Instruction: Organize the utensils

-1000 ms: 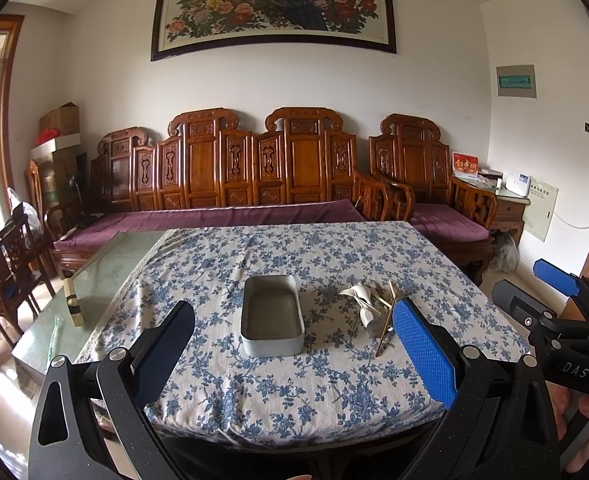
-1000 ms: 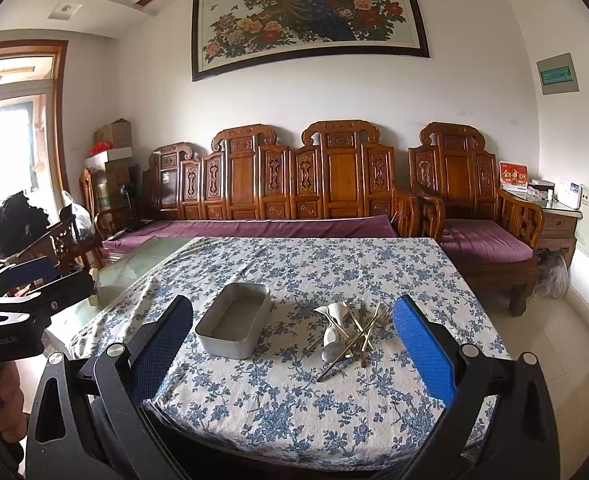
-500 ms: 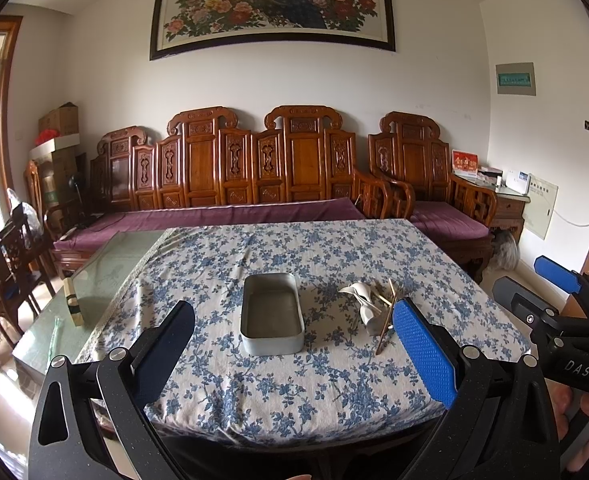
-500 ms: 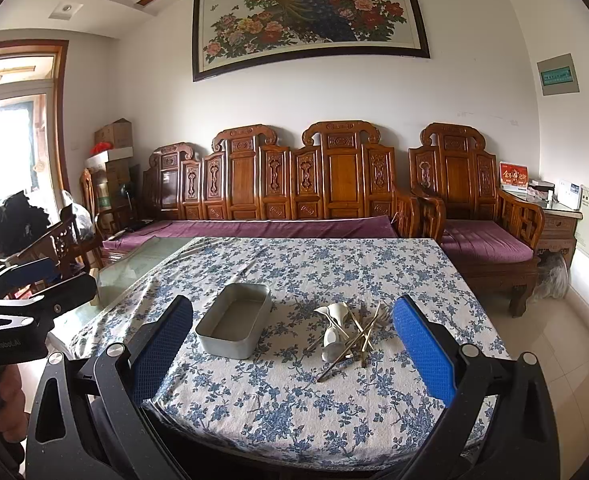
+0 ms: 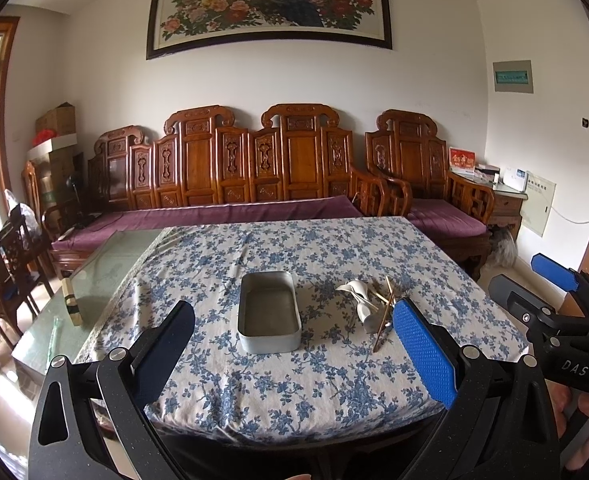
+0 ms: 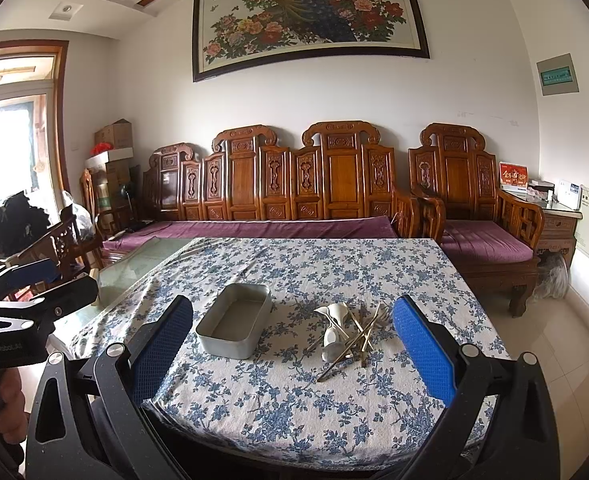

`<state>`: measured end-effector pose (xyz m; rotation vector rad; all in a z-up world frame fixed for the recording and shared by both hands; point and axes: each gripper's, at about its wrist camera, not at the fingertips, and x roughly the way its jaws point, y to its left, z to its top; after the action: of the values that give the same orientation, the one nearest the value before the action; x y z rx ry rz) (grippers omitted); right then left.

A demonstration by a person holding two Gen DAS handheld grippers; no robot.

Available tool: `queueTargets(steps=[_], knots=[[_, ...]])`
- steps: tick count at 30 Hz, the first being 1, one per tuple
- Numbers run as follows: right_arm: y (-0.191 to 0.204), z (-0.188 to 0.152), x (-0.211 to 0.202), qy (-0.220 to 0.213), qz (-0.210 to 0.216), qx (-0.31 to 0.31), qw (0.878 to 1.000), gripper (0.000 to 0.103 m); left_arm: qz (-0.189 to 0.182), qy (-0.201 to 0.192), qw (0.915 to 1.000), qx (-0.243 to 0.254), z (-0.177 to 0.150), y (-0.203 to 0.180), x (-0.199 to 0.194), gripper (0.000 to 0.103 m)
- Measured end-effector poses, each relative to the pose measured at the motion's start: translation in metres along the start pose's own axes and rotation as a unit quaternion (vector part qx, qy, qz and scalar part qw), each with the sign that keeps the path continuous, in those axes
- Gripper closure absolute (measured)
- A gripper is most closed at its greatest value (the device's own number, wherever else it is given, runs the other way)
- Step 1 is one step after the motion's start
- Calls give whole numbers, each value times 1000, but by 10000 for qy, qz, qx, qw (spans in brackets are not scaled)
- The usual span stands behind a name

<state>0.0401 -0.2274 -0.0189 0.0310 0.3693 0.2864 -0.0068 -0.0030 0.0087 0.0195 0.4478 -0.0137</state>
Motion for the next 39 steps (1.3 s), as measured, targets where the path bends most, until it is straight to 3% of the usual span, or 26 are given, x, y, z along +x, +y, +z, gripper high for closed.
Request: queueTargets(steps=[12, 21, 23, 25, 28, 35, 39], knots=[[-1, -2, 1, 4, 4, 5, 10000, 2, 16, 22, 10000, 6, -1, -1, 2, 7], [-6, -3, 25, 221, 49, -16, 9997, 3, 14, 457, 9989, 37, -9, 2, 42, 7], [-12, -7, 35, 301, 101, -15, 9995, 9, -32, 567, 9984, 72, -11, 2, 56, 7], [-19, -11, 48, 435, 192, -58, 9989, 23, -122, 669, 9976, 101, -14, 2, 71, 7], [-31, -20, 75, 747, 269, -67, 9968, 34, -237, 874, 9958, 139, -17, 0, 97, 7], [-58, -41, 135, 1284, 220, -88, 9914, 36, -460, 1280, 9903, 291, -30, -7, 155, 7], [-78, -49, 177, 1643, 241, -82, 9861, 45, -584, 1491, 9865, 343, -38, -11, 186, 7]])
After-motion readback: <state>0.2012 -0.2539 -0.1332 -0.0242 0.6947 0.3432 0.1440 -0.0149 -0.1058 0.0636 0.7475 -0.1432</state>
